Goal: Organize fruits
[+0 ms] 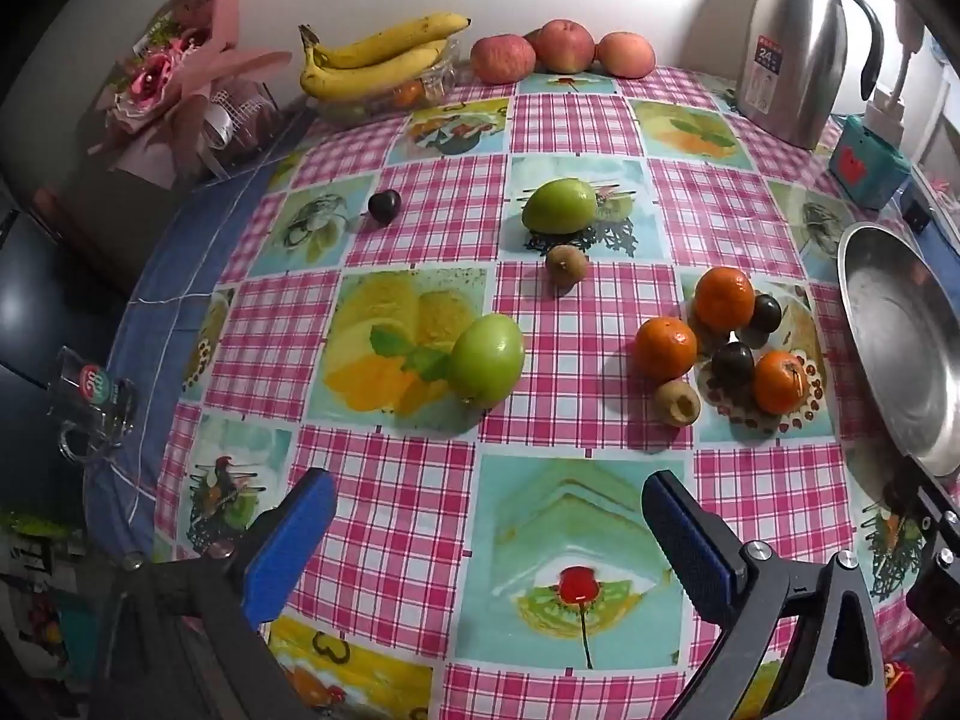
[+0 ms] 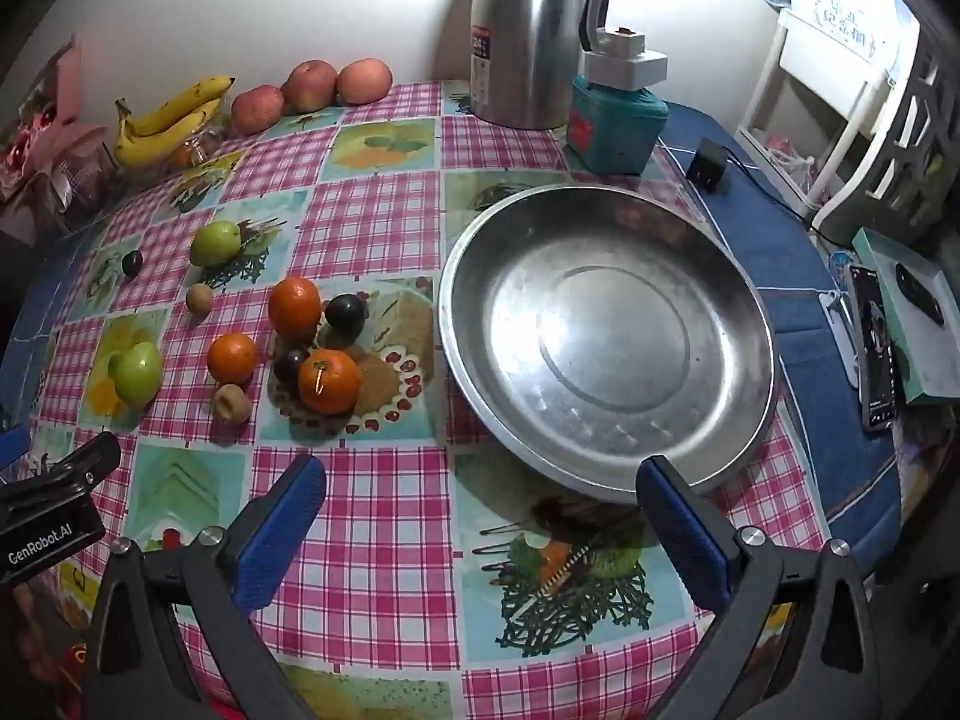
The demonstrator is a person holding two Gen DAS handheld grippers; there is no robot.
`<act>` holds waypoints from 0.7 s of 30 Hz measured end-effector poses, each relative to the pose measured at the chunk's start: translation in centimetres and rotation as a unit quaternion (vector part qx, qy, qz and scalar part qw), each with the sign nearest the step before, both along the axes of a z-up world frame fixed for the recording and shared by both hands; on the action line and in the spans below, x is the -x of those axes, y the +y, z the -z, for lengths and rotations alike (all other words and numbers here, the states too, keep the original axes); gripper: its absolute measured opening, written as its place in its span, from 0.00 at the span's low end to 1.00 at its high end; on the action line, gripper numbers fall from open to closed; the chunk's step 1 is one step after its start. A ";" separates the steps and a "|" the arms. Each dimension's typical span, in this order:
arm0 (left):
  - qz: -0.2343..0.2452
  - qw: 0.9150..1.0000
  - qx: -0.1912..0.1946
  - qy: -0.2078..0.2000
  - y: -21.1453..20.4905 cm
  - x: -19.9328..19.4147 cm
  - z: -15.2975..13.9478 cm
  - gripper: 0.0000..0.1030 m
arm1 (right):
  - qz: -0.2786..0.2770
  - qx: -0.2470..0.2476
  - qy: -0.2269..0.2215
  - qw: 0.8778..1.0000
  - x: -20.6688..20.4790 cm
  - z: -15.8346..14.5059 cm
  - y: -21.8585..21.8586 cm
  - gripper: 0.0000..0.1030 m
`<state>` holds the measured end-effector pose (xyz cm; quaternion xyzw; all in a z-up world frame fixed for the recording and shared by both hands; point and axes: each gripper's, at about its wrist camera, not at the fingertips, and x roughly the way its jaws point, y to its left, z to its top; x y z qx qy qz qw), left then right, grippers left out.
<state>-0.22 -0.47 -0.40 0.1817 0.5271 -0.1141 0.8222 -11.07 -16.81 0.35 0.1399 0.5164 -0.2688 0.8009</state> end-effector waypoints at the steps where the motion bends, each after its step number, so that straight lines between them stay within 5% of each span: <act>1: 0.000 1.000 0.012 0.006 0.3 -0.1 0.0 1.00 | 0.000 -0.002 0.002 1.000 0.0 0.1 0.0 1.00; 21: 0.001 0.999 0.028 0.024 1.0 -0.7 0.4 1.00 | -0.015 0.014 0.000 1.000 -0.4 -0.2 0.6 1.00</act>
